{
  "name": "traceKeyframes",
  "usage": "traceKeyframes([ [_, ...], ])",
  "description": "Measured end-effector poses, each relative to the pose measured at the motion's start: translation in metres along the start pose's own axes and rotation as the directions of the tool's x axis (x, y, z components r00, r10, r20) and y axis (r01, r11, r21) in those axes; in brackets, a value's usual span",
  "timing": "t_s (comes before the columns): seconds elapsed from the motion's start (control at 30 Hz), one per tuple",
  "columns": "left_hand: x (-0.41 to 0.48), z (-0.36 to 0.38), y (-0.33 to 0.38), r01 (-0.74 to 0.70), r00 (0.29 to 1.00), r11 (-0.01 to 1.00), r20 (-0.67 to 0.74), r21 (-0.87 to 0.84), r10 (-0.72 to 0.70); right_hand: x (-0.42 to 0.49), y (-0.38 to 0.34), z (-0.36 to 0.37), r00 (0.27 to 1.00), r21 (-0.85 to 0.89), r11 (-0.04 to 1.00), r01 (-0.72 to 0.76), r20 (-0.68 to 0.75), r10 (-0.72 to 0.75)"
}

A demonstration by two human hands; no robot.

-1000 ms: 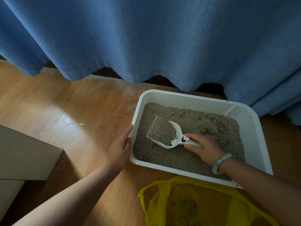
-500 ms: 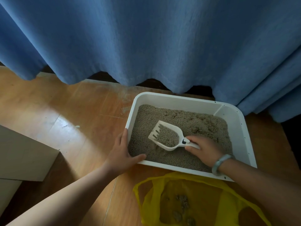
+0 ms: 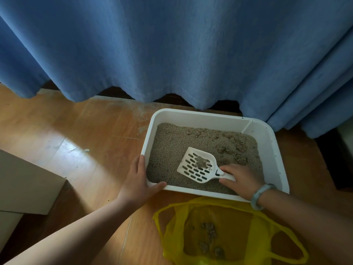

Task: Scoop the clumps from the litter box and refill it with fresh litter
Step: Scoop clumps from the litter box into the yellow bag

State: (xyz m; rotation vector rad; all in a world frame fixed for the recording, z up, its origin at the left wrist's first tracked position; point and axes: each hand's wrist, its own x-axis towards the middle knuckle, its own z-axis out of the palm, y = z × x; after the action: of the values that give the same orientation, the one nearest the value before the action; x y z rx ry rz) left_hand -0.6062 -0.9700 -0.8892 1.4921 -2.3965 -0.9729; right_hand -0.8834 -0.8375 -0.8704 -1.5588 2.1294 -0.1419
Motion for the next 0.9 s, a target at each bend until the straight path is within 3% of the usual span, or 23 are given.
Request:
traceKeyframes([
  [0.27,0.000,0.002,0.001,0.030,0.999,0.999,0.024,0.024,-0.031,-0.010,0.004,-0.004,1.000,-0.024,1.000,0.010,0.011,-0.009],
  [0.43,-0.001,0.003,0.002,0.020,1.000,0.985,-0.025,0.173,-0.016,-0.022,0.006,-0.006,0.999,0.207,0.978,-0.037,-0.002,0.039],
  [0.57,-0.003,0.007,0.004,-0.010,0.999,0.971,-0.046,0.241,0.022,-0.039,0.008,-0.009,0.998,0.294,0.956,-0.004,-0.063,0.024],
  [0.9,0.004,0.005,0.002,-0.020,1.000,0.960,0.005,0.279,0.019,-0.109,0.023,0.009,0.995,0.174,0.981,0.080,-0.075,-0.068],
])
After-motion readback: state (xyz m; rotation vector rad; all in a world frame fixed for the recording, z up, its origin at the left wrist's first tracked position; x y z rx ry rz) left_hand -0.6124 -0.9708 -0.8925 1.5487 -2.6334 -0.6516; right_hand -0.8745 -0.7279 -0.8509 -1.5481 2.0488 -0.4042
